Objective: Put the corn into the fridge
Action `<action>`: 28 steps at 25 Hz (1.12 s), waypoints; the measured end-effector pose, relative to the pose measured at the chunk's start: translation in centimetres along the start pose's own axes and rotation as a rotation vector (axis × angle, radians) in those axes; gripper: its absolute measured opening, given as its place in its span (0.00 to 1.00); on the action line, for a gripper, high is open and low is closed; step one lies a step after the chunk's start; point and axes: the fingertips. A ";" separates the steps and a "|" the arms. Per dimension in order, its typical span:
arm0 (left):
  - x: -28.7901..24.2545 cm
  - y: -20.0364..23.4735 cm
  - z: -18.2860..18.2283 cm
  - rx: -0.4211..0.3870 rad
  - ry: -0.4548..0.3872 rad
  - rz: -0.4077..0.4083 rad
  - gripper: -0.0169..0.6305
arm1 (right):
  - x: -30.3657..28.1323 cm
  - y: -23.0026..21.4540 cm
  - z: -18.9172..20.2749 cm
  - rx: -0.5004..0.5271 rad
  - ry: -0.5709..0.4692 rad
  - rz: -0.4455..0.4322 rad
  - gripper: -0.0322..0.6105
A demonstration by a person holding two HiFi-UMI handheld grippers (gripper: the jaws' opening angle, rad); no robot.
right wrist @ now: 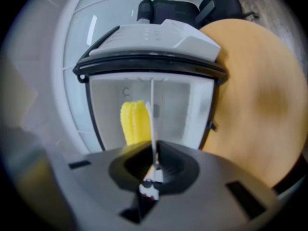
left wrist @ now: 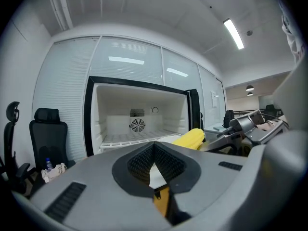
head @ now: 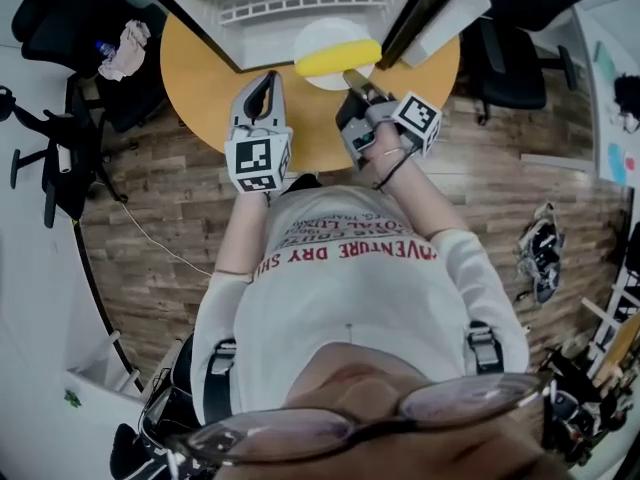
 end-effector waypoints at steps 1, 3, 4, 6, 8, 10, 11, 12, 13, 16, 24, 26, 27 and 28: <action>-0.4 0.7 0.0 0.000 -0.002 0.008 0.07 | -0.7 0.4 0.1 -0.002 -0.009 -0.006 0.11; -1.1 2.0 0.2 0.003 -0.008 0.020 0.06 | -1.9 1.0 0.2 -0.003 -0.023 -0.011 0.11; -1.4 2.6 0.2 0.006 -0.010 0.025 0.06 | -2.5 1.3 0.3 -0.004 -0.031 -0.013 0.11; -2.0 3.5 0.4 0.008 -0.014 0.038 0.06 | -3.5 1.8 0.1 -0.010 -0.050 -0.017 0.11; -2.5 4.2 0.5 0.007 -0.015 0.056 0.06 | -4.3 2.3 -0.2 -0.018 -0.075 -0.023 0.11; -3.0 4.8 0.6 0.007 -0.017 0.069 0.06 | -5.1 2.7 -0.7 -0.021 -0.097 -0.026 0.11; -3.2 5.1 0.6 0.007 -0.018 0.073 0.07 | -5.6 3.0 -0.9 -0.020 -0.106 -0.026 0.12; -3.4 5.5 0.6 0.008 -0.020 0.077 0.07 | -6.0 3.2 -1.1 -0.019 -0.114 -0.027 0.12; -3.7 5.7 0.6 0.008 -0.021 0.081 0.06 | -6.4 3.5 -1.3 -0.018 -0.121 -0.028 0.12; -4.1 6.3 0.8 0.010 -0.019 0.096 0.07 | -7.5 4.4 -1.6 -0.013 -0.137 -0.035 0.12; -4.9 7.3 1.6 0.013 -0.010 0.109 0.07 | -11.2 6.1 -2.3 -0.011 -0.151 -0.026 0.12; -5.1 7.5 1.9 0.011 -0.005 0.110 0.06 | -12.0 6.3 -2.4 -0.016 -0.150 -0.024 0.12; -5.1 7.6 2.1 0.010 -0.001 0.110 0.06 | -12.4 6.4 -2.4 -0.018 -0.150 -0.021 0.12; -5.2 7.7 2.2 0.010 0.003 0.111 0.07 | -12.7 6.3 -2.5 -0.020 -0.149 -0.017 0.12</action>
Point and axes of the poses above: the fingertips, and each gripper's own axes: x backward along the fingers, y to its left, z out of its underside, and after that the axes turned 8 degrees about -x, right-handed
